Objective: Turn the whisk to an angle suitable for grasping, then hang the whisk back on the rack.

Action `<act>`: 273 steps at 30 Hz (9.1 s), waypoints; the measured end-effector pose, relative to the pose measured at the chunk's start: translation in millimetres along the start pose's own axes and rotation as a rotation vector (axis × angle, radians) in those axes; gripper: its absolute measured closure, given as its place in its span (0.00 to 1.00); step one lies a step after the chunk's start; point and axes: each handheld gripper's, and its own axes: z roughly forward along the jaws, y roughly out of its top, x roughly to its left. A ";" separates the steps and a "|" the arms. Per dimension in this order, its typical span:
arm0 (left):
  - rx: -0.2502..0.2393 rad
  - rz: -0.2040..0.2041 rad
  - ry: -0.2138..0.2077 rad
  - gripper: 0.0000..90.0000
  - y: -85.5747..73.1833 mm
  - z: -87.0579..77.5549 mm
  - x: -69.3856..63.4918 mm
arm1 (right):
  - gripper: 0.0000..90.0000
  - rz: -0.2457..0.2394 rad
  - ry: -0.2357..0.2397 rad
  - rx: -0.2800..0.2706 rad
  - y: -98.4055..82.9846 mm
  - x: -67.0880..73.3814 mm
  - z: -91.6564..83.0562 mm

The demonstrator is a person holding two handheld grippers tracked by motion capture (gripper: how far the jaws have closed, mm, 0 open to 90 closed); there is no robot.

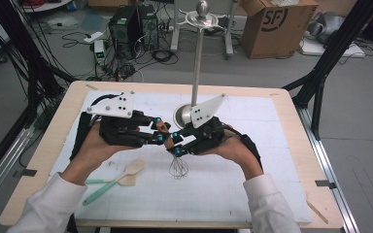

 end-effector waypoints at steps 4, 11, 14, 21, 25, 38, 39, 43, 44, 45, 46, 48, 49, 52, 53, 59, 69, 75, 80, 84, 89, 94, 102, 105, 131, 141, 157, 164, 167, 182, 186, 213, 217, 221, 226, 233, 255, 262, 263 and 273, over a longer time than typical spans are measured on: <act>-0.021 0.029 -0.012 0.80 0.2 -0.2 -0.7 | 0.79 0.000 0.021 -0.010 0.2 -0.1 0.0; -0.043 0.040 -0.024 0.74 1.0 -1.3 -1.2 | 0.79 -0.008 0.044 -0.023 2.5 0.7 -0.9; -0.040 0.038 -0.022 0.70 1.2 -1.8 -0.7 | 0.79 -0.006 0.048 -0.022 2.6 0.9 -0.3; -0.024 0.042 -0.061 0.62 2.7 1.1 -1.6 | 0.79 -0.013 0.071 -0.017 4.9 0.2 3.5; -0.025 0.039 -0.112 0.56 1.6 -0.3 0.8 | 0.79 -0.021 0.087 -0.019 7.0 0.8 3.4; 0.006 0.038 -0.128 0.79 7.6 -1.8 0.4 | 0.79 -0.029 0.117 -0.021 11.1 1.3 5.6; 0.006 0.038 -0.115 0.79 9.6 -1.2 -0.8 | 0.79 -0.029 0.117 -0.021 11.1 1.3 5.6; 0.006 0.029 -0.097 0.80 12.4 -0.4 -1.9 | 0.79 -0.018 0.104 -0.031 11.4 2.0 1.6; 0.007 0.031 -0.095 0.80 12.7 -0.4 -2.0 | 0.79 -0.018 0.104 -0.031 11.4 2.0 1.6; 0.003 0.027 -0.094 0.80 12.8 0.1 -2.3 | 0.79 -0.016 0.098 -0.035 11.1 2.6 0.9; 0.003 0.027 -0.095 0.80 13.0 0.3 -2.3 | 0.78 -0.020 0.097 -0.040 11.0 2.5 0.8; 0.001 0.028 -0.079 0.80 13.8 0.6 -3.2 | 0.77 -0.021 0.078 -0.048 10.6 2.6 -0.3; 0.000 0.030 -0.070 0.80 14.2 0.5 -3.2 | 0.74 -0.012 0.076 -0.046 10.5 3.0 -1.3; -0.008 0.009 -0.027 0.80 15.3 -0.2 -3.4 | 0.59 -0.002 0.005 -0.061 9.9 3.6 -4.2; -0.008 0.009 -0.027 0.80 15.3 -0.2 -3.4 | 0.54 0.010 -0.005 -0.063 9.4 4.1 -5.4; 0.005 -0.023 0.052 0.80 16.7 -1.8 -0.6 | 0.12 0.060 -0.126 -0.065 7.5 6.5 -9.7; 0.016 -0.090 0.216 0.80 19.7 0.2 2.3 | 0.00 0.110 -0.303 -0.100 6.7 7.3 -14.9; 0.015 -0.123 0.236 0.80 21.6 5.7 3.8 | 0.00 0.114 -0.300 -0.106 6.5 7.0 -9.5; 0.024 -0.124 0.257 0.80 23.9 10.6 2.3 | 0.00 0.110 -0.313 -0.124 7.5 5.9 -8.6; 0.018 -0.145 0.267 0.80 24.4 12.7 2.2 | 0.08 0.099 -0.296 -0.129 8.7 7.7 -7.3; 0.011 -0.152 0.276 0.80 25.7 14.3 2.1 | 0.30 0.086 -0.287 -0.132 10.4 7.9 -7.0; 0.010 -0.158 0.290 0.80 26.3 13.5 2.8 | 0.54 0.042 -0.323 -0.124 13.7 11.4 -4.5; 0.009 -0.155 0.279 0.80 26.2 13.1 2.3 | 0.75 0.063 -0.354 -0.134 14.2 9.5 -6.4; 0.005 -0.152 0.267 0.79 25.8 12.8 3.1 | 0.76 0.079 -0.325 -0.134 13.6 8.4 -8.6; -0.042 0.029 -0.011 0.02 22.4 -6.7 -0.4 | 0.76 0.050 -0.062 -0.149 9.0 10.4 -19.7; -0.059 0.058 -0.153 0.31 23.6 -4.9 -1.9 | 0.76 -0.011 0.060 -0.141 14.9 14.7 -7.5; -0.080 0.069 -0.246 0.78 25.0 -2.2 -2.1 | 0.75 -0.032 0.142 -0.150 16.1 18.3 -3.8; -0.075 0.026 -0.222 0.78 26.8 -3.2 -2.0 | 0.75 -0.011 0.141 -0.158 15.5 17.3 -5.0; -0.078 0.015 -0.195 0.78 27.7 -3.9 -1.6 | 0.75 -0.005 0.121 -0.166 15.5 17.0 -6.0; -0.073 -0.013 -0.059 0.79 28.8 -11.2 6.9 | 0.01 0.087 -0.150 -0.189 8.3 9.3 -16.3; -0.078 -0.026 0.006 0.79 29.4 -11.9 9.2 | 0.00 0.105 -0.193 -0.186 5.3 7.4 -21.9; -0.078 -0.118 0.244 0.79 37.4 6.1 9.1 | 0.11 0.125 -0.318 -0.197 11.2 10.3 -17.5; -0.075 -0.120 0.252 0.79 37.6 7.9 9.3 | 0.29 0.107 -0.325 -0.205 14.9 11.2 -15.0; -0.081 -0.125 0.262 0.79 38.0 9.0 8.6 | 0.45 0.103 -0.364 -0.222 18.2 13.0 -15.6; -0.084 -0.139 0.292 0.79 38.6 9.2 9.0 | 0.51 0.108 -0.404 -0.213 18.7 14.6 -10.8; -0.073 -0.128 0.290 0.79 38.0 10.5 9.4 | 0.80 0.134 -0.433 -0.208 19.2 12.9 -12.1; -0.006 -0.038 0.214 0.02 -11.8 -41.4 14.8 | 0.81 0.212 -0.313 -0.172 16.7 -10.6 -62.7; 0.010 -0.030 0.211 0.02 -51.4 -71.9 9.7 | 0.81 0.227 -0.332 -0.169 23.1 -27.4 -90.5; 0.013 -0.031 0.214 0.02 -57.2 -75.3 9.1 | 0.81 0.231 -0.333 -0.170 24.1 -30.4 -93.6; 0.006 -0.079 0.212 0.02 -110.3 -98.1 2.5 | 0.81 0.240 -0.326 -0.165 34.7 -59.4 -112.6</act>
